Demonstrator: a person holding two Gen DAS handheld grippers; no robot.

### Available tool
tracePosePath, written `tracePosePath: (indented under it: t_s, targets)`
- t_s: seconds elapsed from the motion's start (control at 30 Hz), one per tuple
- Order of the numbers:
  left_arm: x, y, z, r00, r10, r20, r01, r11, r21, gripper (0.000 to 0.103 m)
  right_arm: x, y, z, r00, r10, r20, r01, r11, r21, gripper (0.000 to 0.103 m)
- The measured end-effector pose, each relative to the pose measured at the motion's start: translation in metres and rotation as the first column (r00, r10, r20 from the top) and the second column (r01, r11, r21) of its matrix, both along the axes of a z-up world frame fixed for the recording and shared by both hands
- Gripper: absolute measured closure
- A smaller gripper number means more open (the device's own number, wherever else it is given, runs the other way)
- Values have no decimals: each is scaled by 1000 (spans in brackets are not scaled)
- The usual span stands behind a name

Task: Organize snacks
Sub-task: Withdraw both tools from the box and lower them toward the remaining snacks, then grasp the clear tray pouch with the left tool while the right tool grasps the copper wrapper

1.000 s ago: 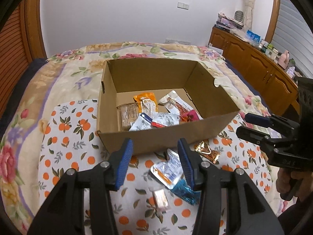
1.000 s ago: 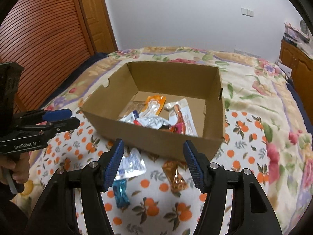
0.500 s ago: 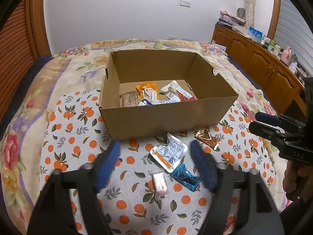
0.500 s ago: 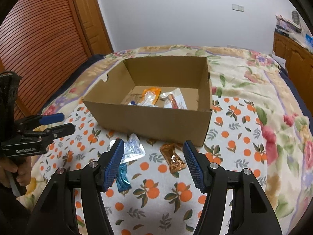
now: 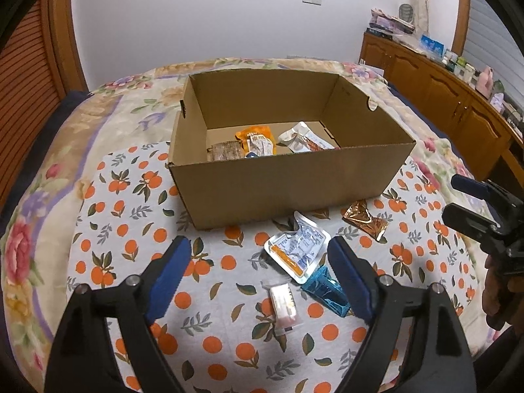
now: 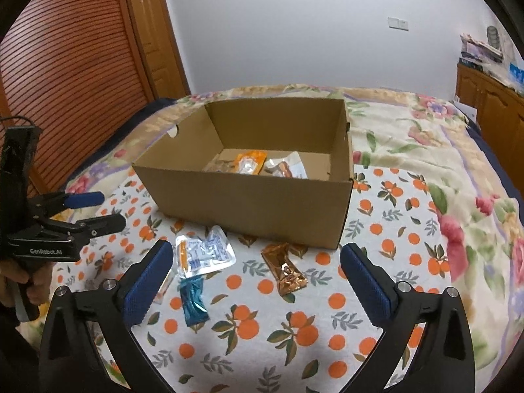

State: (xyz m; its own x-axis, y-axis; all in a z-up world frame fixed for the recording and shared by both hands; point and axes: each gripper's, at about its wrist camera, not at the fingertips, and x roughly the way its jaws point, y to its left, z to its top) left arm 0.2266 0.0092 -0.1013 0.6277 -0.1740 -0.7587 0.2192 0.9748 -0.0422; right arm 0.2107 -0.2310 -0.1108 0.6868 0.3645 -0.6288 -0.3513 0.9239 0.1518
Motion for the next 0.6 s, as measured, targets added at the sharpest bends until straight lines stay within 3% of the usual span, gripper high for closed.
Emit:
tracePosePath:
  t_s: [0.33, 0.6]
  targets:
    - [14, -14, -26, 997, -64, -37, 64, 998, 4, 17, 23, 6, -36, 998, 27, -51, -28, 999, -32, 0]
    - [30, -38, -58, 984, -167, -58, 171, 982, 75, 17, 43, 10, -70, 993, 38, -109, -45, 997, -59, 0]
